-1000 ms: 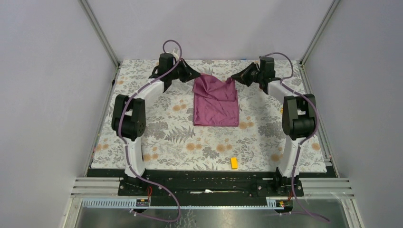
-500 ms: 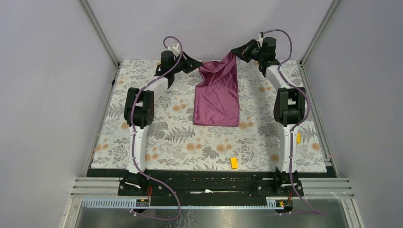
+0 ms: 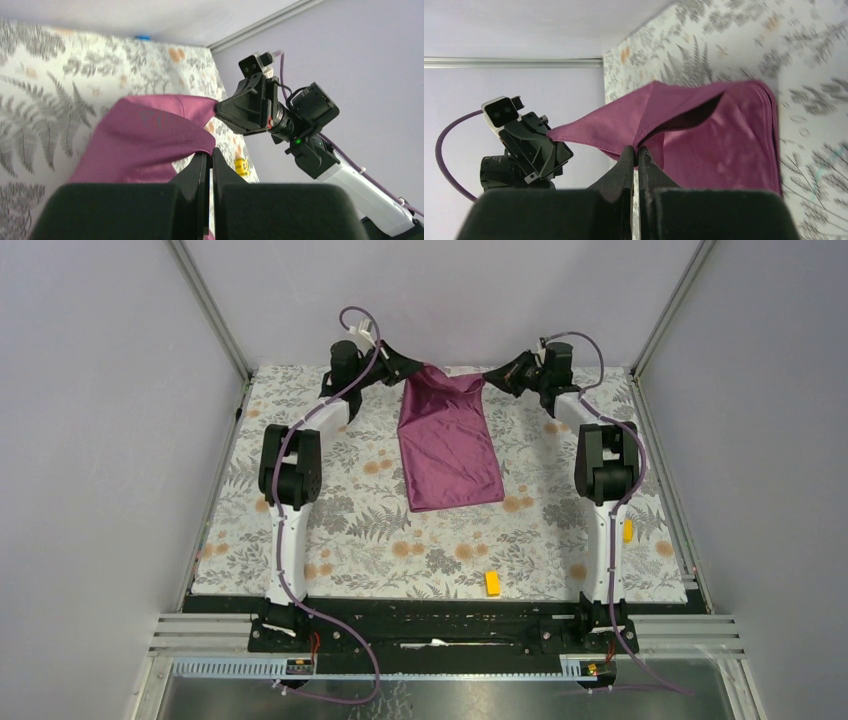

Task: Fold the napkin into a case and place the utensils inside
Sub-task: Pick up the top corner of the square folded napkin from the center of the board.

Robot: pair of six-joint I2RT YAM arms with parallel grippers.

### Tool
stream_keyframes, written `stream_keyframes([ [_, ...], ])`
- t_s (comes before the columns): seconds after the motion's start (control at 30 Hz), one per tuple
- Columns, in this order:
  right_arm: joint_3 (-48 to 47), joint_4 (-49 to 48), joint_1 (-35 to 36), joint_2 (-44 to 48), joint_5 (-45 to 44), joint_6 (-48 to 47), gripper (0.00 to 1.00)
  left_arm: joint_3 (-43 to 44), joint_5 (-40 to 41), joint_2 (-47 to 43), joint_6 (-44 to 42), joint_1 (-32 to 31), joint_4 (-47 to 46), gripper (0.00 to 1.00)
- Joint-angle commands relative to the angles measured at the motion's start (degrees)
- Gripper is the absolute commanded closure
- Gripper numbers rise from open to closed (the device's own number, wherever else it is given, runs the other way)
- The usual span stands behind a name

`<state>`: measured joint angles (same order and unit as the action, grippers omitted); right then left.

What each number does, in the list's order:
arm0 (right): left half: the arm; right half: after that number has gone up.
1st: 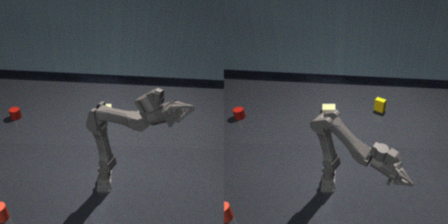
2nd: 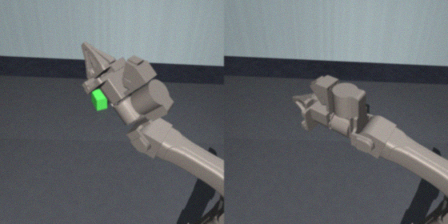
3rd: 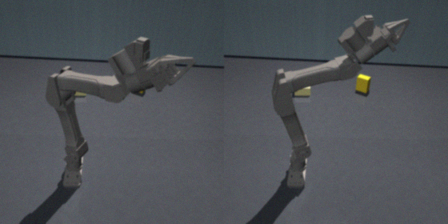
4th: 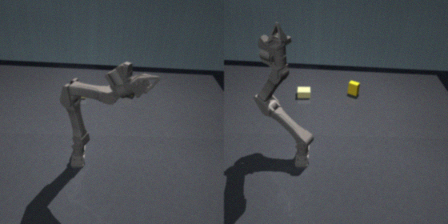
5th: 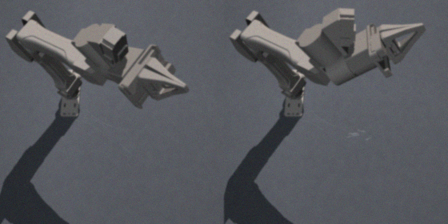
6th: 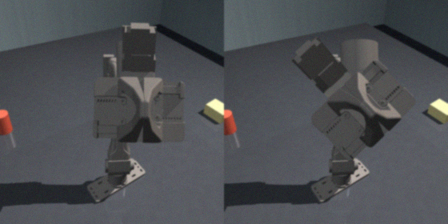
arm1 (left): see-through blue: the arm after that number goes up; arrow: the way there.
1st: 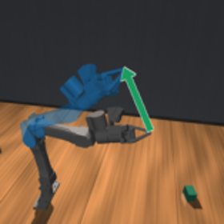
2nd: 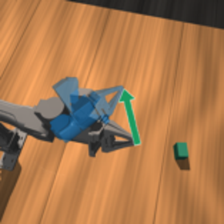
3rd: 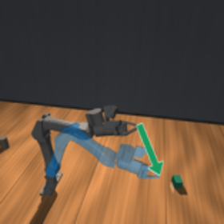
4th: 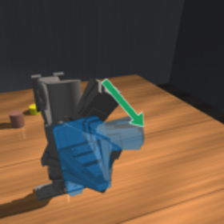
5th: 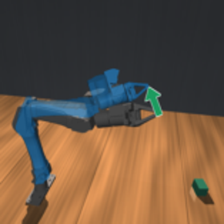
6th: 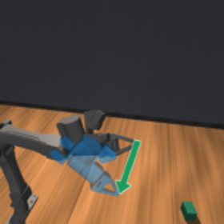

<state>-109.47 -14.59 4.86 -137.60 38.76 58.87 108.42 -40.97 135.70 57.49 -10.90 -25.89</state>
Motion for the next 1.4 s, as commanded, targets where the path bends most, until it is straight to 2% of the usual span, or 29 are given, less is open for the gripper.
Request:
stream_keyframes([
  [0.0,4.0,-0.4,-0.4,7.1,2.6,-0.1,1.0,-6.6,-4.3,-3.4,0.1,-0.3,-4.6,1.0],
  [0.13,8.7,2.3,-0.6,10.6,3.2,-1.2,1.0,-12.2,-4.6,-8.8,-2.8,-0.3,-1.0,1.0],
  [0.27,12.2,6.4,-0.6,13.4,4.1,-3.3,1.0,-16.7,-3.0,-14.6,-8.2,-0.4,6.8,1.0],
  [0.43,21.1,7.2,-0.6,17.2,5.1,-3.4,1.0,-25.6,-2.4,-20.8,-8.2,-1.1,11.6,1.0],
  [0.53,26.4,7.3,-0.6,19.4,6.4,-4.8,1.0,-33.7,-1.8,-24.8,-8.5,-1.8,14.2,1.0],
  [0.73,35.3,8.7,-0.6,24.3,7.0,-8.4,1.0,-47.7,-2.3,-30.1,-6.0,-5.0,13.1,1.0],
  [0.87,40.0,10.3,-0.6,26.7,6.7,-11.3,1.0,-53.7,0.2,-34.7,-5.3,-7.2,12.3,1.0],
  [1.07,45.3,12.1,-0.6,29.2,7.2,-14.6,1.0,-60.7,1.8,-39.3,-5.5,-8.5,12.8,1.0],
  [1.17,46.7,13.3,-0.6,30.4,7.1,-16.4,1.0,-61.3,3.6,-40.6,-8.5,-8.7,17.8,1.0],
  [1.37,49.4,13.6,-0.6,30.4,7.4,-17.9,1.0,-61.9,4.3,-39.9,-9.4,-8.8,20.1,1.0],
])
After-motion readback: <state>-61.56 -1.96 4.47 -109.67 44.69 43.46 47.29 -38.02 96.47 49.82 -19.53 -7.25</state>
